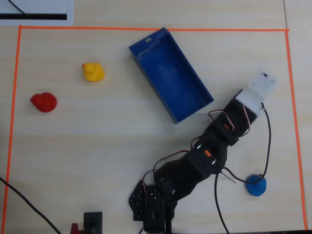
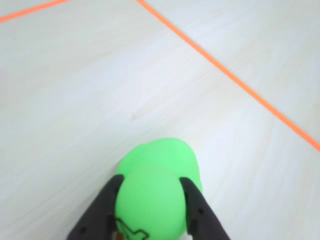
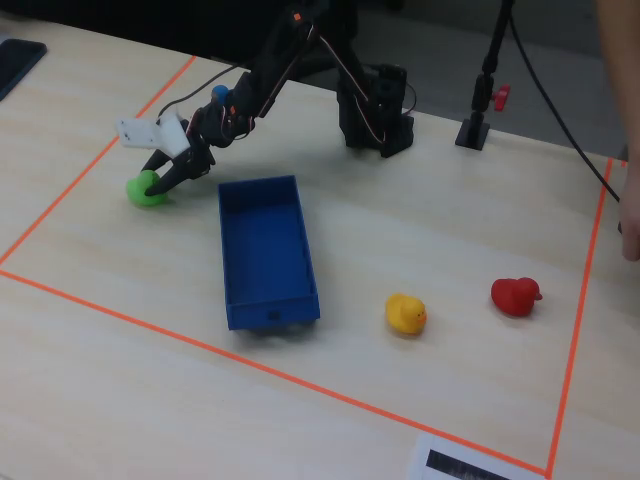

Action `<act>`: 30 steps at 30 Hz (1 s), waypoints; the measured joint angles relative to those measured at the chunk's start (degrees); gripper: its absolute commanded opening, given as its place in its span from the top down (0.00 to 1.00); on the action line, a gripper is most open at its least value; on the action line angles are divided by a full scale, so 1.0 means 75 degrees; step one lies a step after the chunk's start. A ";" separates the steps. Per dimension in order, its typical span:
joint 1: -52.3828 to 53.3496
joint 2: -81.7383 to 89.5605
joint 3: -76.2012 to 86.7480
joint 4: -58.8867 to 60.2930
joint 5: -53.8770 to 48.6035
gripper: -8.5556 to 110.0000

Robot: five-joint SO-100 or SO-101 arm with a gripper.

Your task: Grasp green duck and put it into box.

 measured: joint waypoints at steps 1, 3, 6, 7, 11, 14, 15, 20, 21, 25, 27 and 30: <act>0.0012 -0.0035 -0.0059 0.0000 0.0035 0.88; 0.0012 -0.0082 -0.0152 0.0000 0.0012 0.89; 0.0012 -0.0082 -0.0305 0.0012 -0.0035 0.89; 0.0012 -0.0082 -0.0363 0.0094 -0.0023 0.90; 0.0000 0.0129 -0.0457 0.0469 0.0305 0.89; -0.0176 0.0926 -0.0457 0.0937 0.0715 0.89; -0.0305 0.1266 -0.0457 0.1172 0.0844 0.90; -0.1359 0.3352 -0.0012 0.2613 0.1230 0.93; -0.1664 0.3809 0.0152 0.2965 0.1230 0.93; -0.2953 0.5473 0.0902 0.4172 0.1254 0.93; -0.3574 0.6117 0.1195 0.4617 0.1254 0.93; -0.4289 0.6938 0.1418 0.5402 0.1207 0.93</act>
